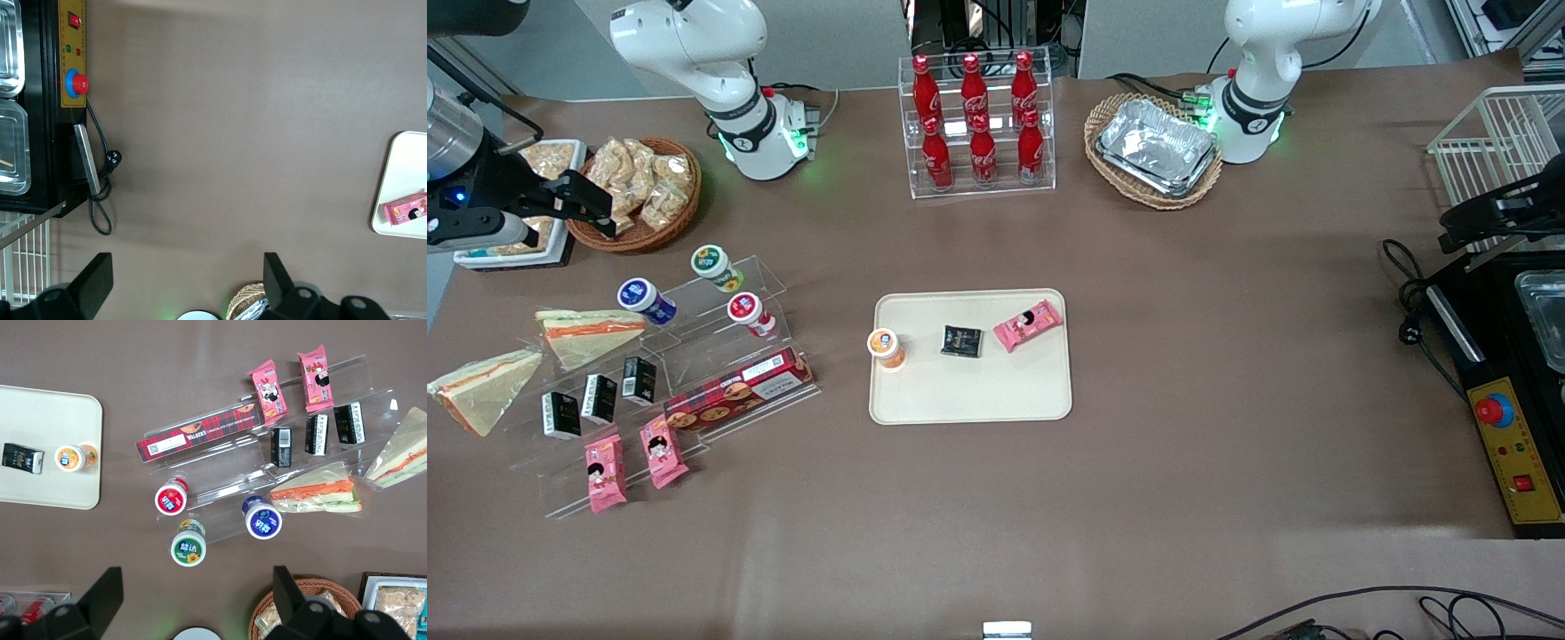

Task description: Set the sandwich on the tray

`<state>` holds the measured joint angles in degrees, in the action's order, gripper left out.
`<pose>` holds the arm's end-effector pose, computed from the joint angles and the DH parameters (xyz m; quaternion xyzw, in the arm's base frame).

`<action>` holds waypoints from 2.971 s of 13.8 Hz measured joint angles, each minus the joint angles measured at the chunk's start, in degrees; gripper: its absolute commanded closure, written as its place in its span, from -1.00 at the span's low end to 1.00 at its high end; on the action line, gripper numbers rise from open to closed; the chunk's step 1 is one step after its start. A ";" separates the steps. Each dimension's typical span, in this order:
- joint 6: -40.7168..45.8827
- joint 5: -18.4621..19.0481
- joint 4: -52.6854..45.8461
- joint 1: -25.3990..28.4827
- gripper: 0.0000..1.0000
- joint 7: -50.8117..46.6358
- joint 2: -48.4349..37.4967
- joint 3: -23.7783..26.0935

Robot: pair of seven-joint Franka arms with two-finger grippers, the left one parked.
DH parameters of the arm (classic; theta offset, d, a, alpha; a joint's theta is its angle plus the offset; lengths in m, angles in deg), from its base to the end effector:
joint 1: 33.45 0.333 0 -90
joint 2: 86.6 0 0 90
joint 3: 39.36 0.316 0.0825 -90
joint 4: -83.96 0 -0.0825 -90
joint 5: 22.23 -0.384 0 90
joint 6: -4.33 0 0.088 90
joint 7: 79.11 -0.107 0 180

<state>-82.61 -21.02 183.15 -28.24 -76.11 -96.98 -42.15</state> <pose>0.4907 0.0161 0.6392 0.9987 0.0474 -0.0165 0.0061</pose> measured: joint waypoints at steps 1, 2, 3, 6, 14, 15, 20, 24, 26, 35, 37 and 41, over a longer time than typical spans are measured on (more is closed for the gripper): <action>0.03 0.00 0.00 0.00 -1.00 0.00 0.00 -0.01; 0.04 0.00 0.00 0.00 -1.00 0.00 -0.01 0.00; 0.04 0.00 0.00 0.00 -1.00 0.00 -0.02 0.00; 0.04 0.00 0.00 0.09 -1.00 -0.04 -0.02 0.06; -2.78 0.15 0.00 -4.59 -1.00 -6.73 0.83 -2.23; -3.11 0.15 0.00 -6.55 -1.00 -6.72 1.38 -2.89; -4.55 0.20 -0.02 -15.09 -1.00 -6.72 3.79 -3.62; -8.90 0.25 -0.06 -21.33 -1.00 -3.23 7.29 -3.66; -11.02 0.24 -0.06 -23.79 -1.00 -1.33 9.37 -3.68; -24.76 -0.34 -0.02 -25.31 -1.00 0.41 22.90 -5.28; -27.30 -0.35 -0.04 -25.37 -1.00 0.72 25.80 -5.34; -30.86 -0.35 -0.14 -25.41 -0.85 0.89 29.32 -5.45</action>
<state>-113.47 -21.36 183.02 -53.65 -75.22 -67.66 -47.60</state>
